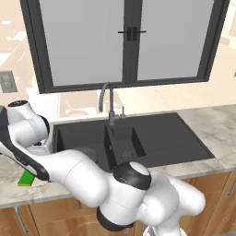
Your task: Pick the pan and sponge and place them into the sink. Then turn on the water.
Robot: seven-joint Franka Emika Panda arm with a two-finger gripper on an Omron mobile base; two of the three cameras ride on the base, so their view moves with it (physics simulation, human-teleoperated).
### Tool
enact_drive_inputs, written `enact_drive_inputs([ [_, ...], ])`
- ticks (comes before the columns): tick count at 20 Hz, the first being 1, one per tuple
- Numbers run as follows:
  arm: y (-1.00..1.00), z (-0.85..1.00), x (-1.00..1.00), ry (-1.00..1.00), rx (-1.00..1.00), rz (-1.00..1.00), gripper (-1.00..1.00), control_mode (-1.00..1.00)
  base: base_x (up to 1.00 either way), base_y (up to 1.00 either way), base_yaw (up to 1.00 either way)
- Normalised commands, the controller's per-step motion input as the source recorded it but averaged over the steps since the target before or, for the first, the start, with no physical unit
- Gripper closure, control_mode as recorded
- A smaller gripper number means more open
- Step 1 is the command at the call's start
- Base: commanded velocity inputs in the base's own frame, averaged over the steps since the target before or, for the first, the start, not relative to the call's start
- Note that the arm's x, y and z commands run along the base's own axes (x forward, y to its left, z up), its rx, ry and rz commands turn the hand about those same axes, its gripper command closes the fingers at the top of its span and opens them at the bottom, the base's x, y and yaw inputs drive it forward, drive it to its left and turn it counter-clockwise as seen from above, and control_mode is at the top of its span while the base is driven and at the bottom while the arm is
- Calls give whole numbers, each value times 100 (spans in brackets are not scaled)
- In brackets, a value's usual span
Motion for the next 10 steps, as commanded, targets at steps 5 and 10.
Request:
enact_drive_inputs([
  [5, 0, -9, 0, 0, 0, 3, -100, -100, 0, 0, 0],
  [10, 0, -8, 1, 0, 0, 2, -100, -100, 0, 0, 0],
])
